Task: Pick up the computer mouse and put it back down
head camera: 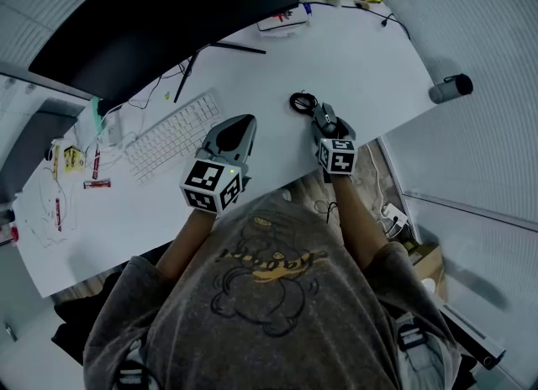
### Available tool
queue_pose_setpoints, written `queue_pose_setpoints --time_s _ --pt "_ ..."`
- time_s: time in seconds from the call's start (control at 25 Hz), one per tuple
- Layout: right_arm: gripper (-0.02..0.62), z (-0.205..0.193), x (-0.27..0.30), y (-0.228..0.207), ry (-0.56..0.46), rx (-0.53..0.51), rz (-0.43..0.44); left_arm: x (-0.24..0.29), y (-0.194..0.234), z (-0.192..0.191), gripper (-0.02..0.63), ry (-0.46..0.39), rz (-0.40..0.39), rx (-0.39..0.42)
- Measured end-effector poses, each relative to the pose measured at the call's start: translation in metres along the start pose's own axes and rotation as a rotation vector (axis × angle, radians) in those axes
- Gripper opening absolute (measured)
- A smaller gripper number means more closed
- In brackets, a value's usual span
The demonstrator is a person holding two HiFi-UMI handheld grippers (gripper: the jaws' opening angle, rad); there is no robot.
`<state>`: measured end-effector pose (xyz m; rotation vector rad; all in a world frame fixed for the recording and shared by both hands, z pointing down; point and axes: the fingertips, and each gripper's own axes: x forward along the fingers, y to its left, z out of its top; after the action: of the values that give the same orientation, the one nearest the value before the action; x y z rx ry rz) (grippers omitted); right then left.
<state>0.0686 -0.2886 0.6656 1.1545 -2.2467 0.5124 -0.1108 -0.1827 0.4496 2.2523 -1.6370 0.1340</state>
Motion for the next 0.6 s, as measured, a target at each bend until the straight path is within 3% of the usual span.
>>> queue_pose_setpoints --time_s 0.6 --pt "0.324 0.004 -0.009 0.001 -0.019 0.004 0.018 0.003 -0.004 -0.001 0.02 -0.001 -0.024 -0.011"
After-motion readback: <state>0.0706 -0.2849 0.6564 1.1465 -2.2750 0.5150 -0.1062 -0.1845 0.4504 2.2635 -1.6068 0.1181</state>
